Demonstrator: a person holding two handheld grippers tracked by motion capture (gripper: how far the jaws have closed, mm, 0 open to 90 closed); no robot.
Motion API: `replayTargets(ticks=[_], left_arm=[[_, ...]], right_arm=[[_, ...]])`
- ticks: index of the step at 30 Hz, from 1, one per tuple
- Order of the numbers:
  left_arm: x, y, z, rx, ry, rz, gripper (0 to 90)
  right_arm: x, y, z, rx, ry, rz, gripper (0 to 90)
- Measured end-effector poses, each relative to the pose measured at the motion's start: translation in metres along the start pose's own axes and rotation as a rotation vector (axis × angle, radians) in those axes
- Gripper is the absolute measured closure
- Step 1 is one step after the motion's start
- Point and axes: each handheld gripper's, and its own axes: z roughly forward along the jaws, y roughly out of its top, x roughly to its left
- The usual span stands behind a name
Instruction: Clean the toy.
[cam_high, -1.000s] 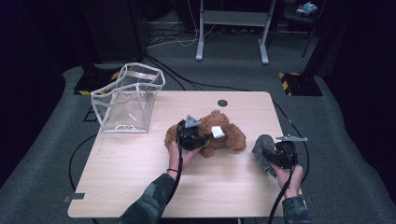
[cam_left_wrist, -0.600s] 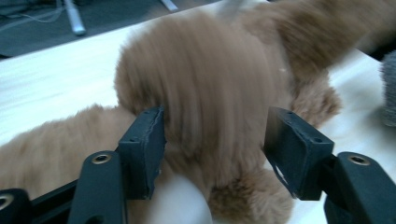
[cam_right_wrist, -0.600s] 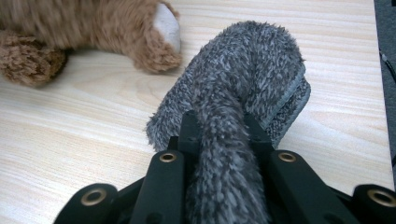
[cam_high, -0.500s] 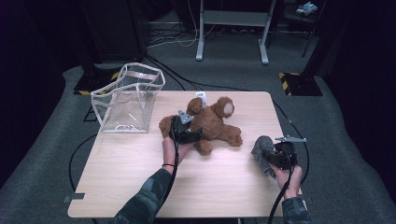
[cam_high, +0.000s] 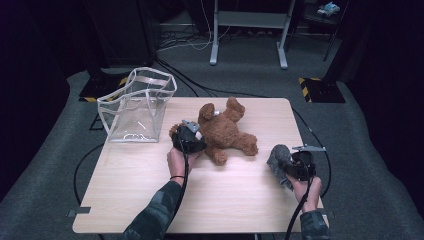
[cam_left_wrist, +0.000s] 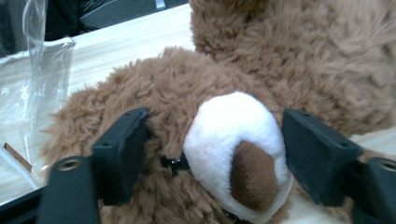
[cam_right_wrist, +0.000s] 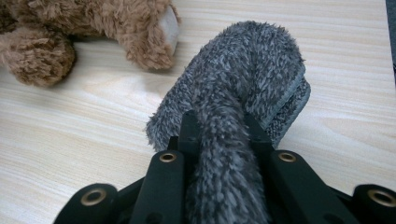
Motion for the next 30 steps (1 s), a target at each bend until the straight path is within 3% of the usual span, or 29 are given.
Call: replayTargets(ticks=[4, 6, 8, 18, 24, 30], left_arm=[[0.003, -0.003, 0.003, -0.009, -0.042, 0.031, 46.8], [0.003, -0.006, 0.000, -0.043, -0.063, 0.048, 49.8], [0.005, -0.009, -0.004, -0.075, -0.098, 0.060, 51.8], [0.007, -0.012, -0.010, -0.111, -0.224, 0.078, 54.7], [0.000, -0.011, -0.012, -0.118, -0.342, 0.119, 55.0], [-0.006, -0.009, -0.014, -0.102, -0.422, 0.139, 54.7]], right_arm=[[0.000, 0.000, -0.001, -0.003, 0.000, 0.000, 74.9], [0.000, 0.002, -0.002, -0.009, 0.000, 0.006, 75.0], [0.000, 0.003, -0.003, -0.014, 0.000, 0.003, 74.9], [0.012, 0.019, -0.008, -0.047, 0.011, -0.034, 75.1], [0.030, 0.037, -0.018, -0.097, 0.020, -0.079, 75.4], [0.066, 0.064, -0.014, -0.114, 0.050, -0.179, 75.5]])
